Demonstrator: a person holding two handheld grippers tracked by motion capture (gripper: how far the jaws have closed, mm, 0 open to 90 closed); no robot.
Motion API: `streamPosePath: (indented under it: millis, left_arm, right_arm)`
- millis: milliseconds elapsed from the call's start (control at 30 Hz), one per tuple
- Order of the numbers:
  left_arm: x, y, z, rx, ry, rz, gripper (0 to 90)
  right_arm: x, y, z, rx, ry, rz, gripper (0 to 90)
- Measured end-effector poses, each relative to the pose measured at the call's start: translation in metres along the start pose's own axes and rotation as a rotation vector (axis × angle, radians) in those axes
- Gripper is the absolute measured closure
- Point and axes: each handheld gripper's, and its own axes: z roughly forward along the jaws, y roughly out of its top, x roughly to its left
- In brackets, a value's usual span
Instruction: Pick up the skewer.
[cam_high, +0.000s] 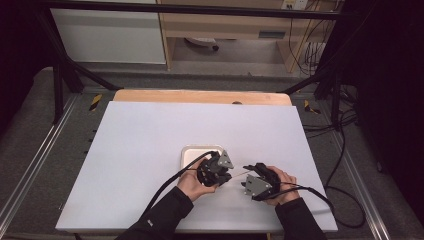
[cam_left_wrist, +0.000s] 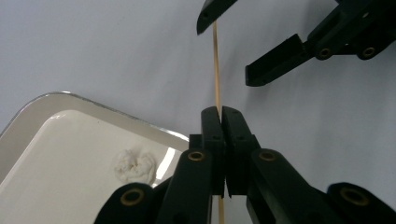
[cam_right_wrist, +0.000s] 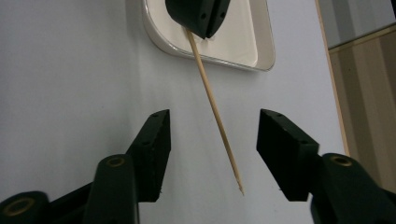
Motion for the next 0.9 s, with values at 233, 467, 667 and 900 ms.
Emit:
streamPosePath:
  millis: [233,467,667,900]
  left_arm:
    - [-0.0041,0.0064,0.0022,0.006,-0.010,0.015,88.8]
    - [-0.0088,0.0101,0.0054,0.012,-0.020,0.029,88.8]
    - [-0.0085,0.0095,0.0059,0.026,-0.022,0.033,88.8]
    - [-0.0099,0.0093,0.0078,0.032,-0.034,0.044,88.8]
  right_arm:
    - [0.0016,0.0001,0.0007,0.007,0.003,-0.059,58.0]
    - [0.0035,0.0010,0.0023,0.022,0.010,-0.102,66.0]
    - [0.0053,0.0007,0.0038,0.033,0.025,-0.131,71.8]
    - [0.0070,0.0011,0.0051,0.033,0.035,-0.158,78.4]
